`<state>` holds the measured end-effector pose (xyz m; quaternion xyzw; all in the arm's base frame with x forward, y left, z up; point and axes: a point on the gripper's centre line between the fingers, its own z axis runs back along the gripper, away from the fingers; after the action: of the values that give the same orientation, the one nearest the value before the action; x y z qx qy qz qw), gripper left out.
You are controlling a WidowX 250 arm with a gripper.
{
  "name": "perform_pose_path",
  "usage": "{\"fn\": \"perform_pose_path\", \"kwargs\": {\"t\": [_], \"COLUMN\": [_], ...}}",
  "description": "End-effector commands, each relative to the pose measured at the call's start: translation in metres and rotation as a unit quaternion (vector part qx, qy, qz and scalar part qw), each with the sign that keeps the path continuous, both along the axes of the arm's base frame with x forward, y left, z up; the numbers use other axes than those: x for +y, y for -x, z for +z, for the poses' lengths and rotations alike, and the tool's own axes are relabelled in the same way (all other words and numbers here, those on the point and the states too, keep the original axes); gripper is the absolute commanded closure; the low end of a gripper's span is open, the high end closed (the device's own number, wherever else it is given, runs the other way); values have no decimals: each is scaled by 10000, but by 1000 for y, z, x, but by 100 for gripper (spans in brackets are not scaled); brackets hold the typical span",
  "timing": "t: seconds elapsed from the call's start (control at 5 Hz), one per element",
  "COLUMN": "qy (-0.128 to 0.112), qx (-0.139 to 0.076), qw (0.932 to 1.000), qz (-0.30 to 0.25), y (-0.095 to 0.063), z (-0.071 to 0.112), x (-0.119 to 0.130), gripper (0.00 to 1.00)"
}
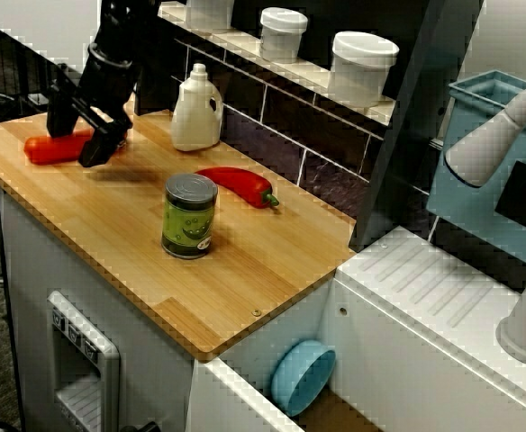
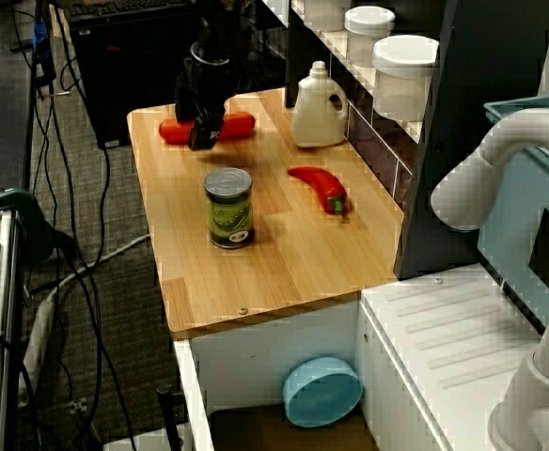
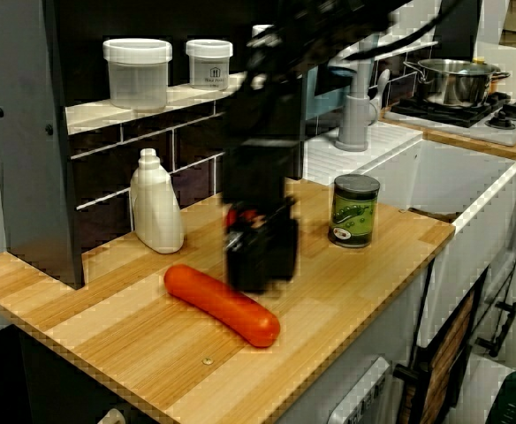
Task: Push into sink
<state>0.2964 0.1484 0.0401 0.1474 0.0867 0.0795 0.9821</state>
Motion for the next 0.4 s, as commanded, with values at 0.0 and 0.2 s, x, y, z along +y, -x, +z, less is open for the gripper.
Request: {"fn": "perform_pose_path", "kwargs": {"t": [0.0, 0.2], "qy": [267, 404], "qx": [-288, -248], "qw": [9974, 9959], "qz": [-611, -766], "y": [-2, 5], "z": [31, 38], "x": [-9, -16], "gripper": [0, 0]}}
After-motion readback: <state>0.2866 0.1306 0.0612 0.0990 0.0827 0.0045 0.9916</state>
